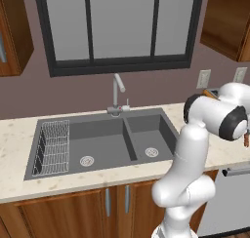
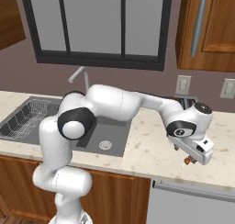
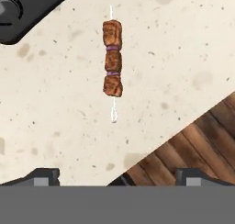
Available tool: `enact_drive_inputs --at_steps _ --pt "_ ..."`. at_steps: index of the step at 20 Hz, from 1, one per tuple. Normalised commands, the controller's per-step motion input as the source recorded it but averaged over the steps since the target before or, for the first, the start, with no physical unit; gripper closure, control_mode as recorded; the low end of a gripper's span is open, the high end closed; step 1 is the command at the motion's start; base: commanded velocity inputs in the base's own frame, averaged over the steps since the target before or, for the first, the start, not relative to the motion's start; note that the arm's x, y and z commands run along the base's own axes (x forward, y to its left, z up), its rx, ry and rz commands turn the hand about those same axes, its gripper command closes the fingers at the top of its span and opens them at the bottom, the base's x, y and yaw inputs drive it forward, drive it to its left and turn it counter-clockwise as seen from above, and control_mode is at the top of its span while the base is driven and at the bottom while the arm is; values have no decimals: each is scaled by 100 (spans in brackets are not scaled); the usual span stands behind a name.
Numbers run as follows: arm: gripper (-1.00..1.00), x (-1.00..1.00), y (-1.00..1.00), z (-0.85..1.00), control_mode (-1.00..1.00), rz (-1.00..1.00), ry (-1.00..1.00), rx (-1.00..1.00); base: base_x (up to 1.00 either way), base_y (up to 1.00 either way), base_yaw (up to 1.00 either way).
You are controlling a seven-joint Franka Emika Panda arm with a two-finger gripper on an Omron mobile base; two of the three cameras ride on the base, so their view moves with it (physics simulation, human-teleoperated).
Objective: Store the kebab skewer in the freezer for long-term storage. Close the freezer door after placing the cooked food.
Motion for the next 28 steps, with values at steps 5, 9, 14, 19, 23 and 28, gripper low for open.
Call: enact_drive_inputs --at_steps 5,9,14,19,23,28 --pt "-100 31 -17 -26 -100 4 -5 0 0 0 0" --pt "-100 40 -18 -16 -100 1 0 0 0 0 0" --pt "-100 29 -2 -9 -100 0 2 -2 0 0 0" --pt "-100 16 0 -32 -100 0 3 -3 0 0 0" --pt "-100 16 0 -41 -100 0 7 -5 0 0 0" --pt "-100 6 0 -34 -100 0 4 -3 0 0 0"
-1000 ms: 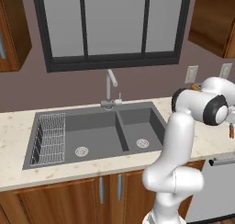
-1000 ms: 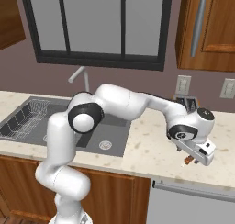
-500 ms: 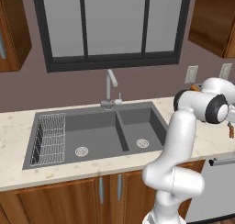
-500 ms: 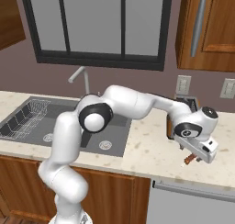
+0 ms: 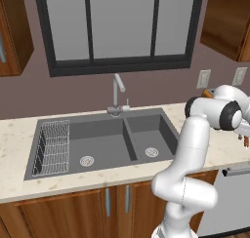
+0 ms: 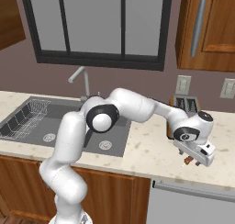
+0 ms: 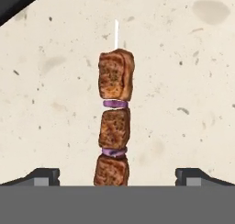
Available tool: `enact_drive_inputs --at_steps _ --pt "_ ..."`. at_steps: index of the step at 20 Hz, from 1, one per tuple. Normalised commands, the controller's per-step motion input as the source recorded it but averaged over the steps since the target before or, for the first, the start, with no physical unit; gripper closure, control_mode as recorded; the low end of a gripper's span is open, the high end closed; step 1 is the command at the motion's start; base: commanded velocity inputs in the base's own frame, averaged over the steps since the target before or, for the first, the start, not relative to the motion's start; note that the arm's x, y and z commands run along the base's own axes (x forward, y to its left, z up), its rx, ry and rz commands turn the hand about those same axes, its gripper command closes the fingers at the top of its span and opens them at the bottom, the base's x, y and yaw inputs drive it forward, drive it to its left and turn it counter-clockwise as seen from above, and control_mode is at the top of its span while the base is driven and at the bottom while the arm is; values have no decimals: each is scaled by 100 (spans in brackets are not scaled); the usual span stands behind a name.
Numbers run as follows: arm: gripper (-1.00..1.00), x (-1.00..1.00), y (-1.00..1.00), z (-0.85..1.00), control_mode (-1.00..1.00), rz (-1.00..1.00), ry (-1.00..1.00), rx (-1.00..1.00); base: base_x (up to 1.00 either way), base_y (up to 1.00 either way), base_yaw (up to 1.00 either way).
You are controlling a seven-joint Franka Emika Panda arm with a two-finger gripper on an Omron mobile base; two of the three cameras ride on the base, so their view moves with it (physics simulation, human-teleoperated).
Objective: Store the kebab skewer in the freezer for long-term storage. Close the freezer door after placing the cooked food.
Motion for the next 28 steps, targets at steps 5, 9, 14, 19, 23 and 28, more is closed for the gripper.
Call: enact_drive_inputs --at_steps 5,9,14,19,23,28 --pt "-100 0 0 0 -100 0 0 0 0 0 0" --pt "-100 0 0 -19 -100 0 1 0 0 0 0" --pt "-100 0 0 -24 -100 0 2 0 0 0 0" --pt "-100 0 0 -11 -100 0 0 0 0 0 0" --pt "-100 0 0 -3 -100 0 0 0 0 0 0" --pt "-100 0 0 -3 -100 0 0 0 0 0 0"
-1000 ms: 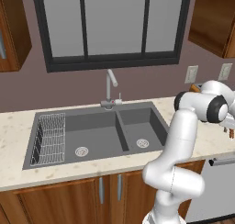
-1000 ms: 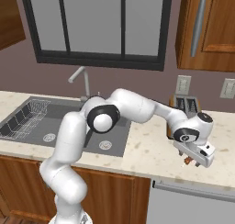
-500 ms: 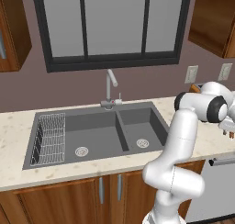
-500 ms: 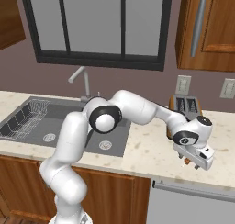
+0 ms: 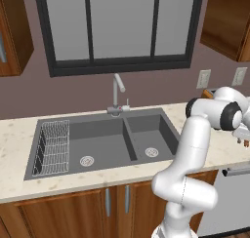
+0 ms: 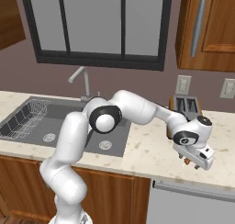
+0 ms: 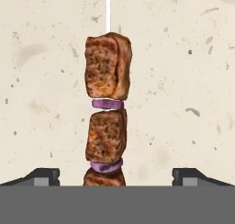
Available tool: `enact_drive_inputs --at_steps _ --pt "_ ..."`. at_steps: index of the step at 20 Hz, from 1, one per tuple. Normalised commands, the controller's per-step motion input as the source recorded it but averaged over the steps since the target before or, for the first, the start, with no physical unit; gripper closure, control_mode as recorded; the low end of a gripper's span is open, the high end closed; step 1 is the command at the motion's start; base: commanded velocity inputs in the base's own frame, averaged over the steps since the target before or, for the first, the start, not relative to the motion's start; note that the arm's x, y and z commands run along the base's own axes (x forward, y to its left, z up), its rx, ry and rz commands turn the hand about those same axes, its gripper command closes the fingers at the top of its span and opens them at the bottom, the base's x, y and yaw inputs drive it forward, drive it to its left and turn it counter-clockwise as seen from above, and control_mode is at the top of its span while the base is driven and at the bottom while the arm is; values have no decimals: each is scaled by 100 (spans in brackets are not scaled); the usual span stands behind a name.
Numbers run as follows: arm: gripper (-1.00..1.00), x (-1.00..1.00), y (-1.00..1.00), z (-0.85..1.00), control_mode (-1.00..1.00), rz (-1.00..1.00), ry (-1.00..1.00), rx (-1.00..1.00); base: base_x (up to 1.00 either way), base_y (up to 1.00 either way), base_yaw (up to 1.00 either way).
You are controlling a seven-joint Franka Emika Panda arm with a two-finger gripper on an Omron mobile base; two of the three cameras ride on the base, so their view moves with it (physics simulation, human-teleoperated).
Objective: Store the kebab skewer in the freezer for long-term storage. Close the freezer door after placing the cooked food.
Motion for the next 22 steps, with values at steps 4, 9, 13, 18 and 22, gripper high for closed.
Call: enact_drive_inputs --at_steps 4,9,13,18,22 --pt "100 0 4 -3 -100 0 0 0 0 0 0" --pt "100 0 1 0 -100 0 0 0 0 0 0" --pt "100 0 15 0 -100 0 0 0 0 0 0" --pt "100 0 29 0 -100 -4 0 0 0 0 0" --pt "100 -14 60 10 -100 -3 0 -1 0 0 0"
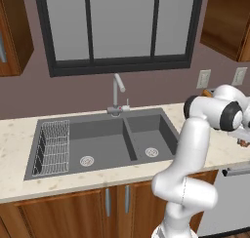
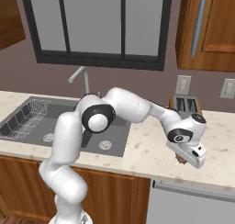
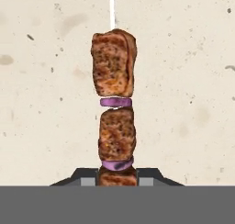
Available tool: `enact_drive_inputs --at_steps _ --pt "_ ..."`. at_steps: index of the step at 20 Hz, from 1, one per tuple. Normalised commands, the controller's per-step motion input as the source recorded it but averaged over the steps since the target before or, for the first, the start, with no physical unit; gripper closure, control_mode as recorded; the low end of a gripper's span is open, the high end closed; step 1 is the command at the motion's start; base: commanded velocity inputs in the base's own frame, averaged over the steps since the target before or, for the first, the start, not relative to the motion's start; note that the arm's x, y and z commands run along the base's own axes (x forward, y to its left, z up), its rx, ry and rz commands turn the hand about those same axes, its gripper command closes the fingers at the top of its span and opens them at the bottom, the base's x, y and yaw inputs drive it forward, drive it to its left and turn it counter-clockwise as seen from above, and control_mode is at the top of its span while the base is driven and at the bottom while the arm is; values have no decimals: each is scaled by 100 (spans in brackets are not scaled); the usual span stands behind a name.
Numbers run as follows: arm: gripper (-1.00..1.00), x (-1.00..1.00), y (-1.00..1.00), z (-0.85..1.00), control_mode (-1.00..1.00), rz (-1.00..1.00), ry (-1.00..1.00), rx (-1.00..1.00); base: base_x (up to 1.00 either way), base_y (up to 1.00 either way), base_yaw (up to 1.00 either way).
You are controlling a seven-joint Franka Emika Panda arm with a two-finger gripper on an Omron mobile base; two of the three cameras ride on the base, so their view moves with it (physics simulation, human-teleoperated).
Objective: Store the kebab skewer in the freezer for long-term storage. Close the freezer door after placing the cooked food.
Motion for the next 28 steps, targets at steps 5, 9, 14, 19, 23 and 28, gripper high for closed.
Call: enact_drive_inputs --at_steps 5,9,14,19,23,28 --pt "100 -20 84 25 -100 0 0 -5 0 0 0" --pt "100 -20 94 36 -100 0 1 -8 0 0 0" --pt "100 -28 83 39 -100 0 7 -4 0 0 0" --pt "100 -11 87 48 -100 1 13 0 0 0 0" --pt "100 0 80 56 -100 6 16 0 0 0 0" --pt "100 6 62 63 -100 16 31 9 0 0 0"
